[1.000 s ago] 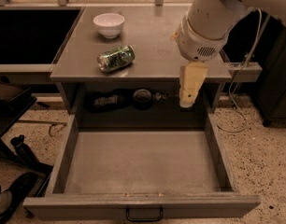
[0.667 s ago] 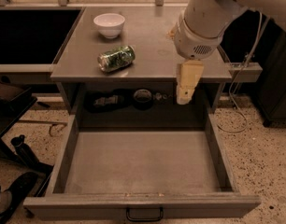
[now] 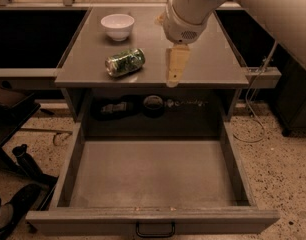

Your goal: Place green can into top drawer

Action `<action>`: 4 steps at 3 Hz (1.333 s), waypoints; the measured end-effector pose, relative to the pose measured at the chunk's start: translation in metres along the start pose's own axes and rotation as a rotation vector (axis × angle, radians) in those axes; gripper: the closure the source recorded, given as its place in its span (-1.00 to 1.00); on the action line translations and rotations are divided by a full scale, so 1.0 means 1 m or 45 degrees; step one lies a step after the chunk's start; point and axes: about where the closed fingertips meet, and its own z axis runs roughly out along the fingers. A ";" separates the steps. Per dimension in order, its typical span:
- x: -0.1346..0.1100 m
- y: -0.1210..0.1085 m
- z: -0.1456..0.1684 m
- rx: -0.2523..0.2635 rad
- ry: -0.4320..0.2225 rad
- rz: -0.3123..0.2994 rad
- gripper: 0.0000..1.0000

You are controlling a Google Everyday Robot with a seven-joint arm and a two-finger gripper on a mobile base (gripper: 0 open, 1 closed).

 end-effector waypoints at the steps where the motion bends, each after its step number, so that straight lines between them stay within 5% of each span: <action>1: -0.006 -0.032 0.032 -0.021 -0.017 -0.023 -1.00; 3: -0.003 -0.064 0.100 -0.139 -0.051 -0.024 -1.00; 4: -0.003 -0.064 0.100 -0.139 -0.051 -0.024 -1.00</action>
Offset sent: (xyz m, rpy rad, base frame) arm 0.1107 0.0368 -0.0626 -0.0019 0.1197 0.0453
